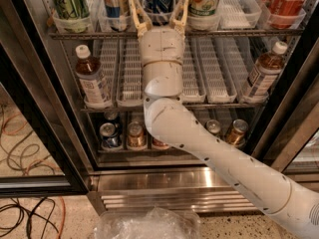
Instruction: Pick pepsi can from top shelf of fridge
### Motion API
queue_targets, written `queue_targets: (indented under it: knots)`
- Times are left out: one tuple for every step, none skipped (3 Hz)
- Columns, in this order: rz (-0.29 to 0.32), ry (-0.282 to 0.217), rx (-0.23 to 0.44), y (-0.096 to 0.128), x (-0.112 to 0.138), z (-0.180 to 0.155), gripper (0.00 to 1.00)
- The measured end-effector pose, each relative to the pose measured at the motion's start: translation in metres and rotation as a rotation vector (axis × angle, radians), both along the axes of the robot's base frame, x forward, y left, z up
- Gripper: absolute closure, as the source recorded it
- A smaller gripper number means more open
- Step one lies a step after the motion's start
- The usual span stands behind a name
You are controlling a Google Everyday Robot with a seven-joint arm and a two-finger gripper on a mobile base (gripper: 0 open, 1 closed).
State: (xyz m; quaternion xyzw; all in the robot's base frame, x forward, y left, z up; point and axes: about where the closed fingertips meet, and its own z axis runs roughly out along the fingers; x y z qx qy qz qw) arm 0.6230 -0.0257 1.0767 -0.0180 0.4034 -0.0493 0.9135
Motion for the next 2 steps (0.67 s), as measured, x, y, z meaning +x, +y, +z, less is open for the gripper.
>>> queue_targets:
  knots:
    - [0.001,0.001,0.009,0.0023,0.0043,0.0015,0.32]
    - [-0.004,-0.009,0.027,0.0023,0.0090,0.0074,0.32]
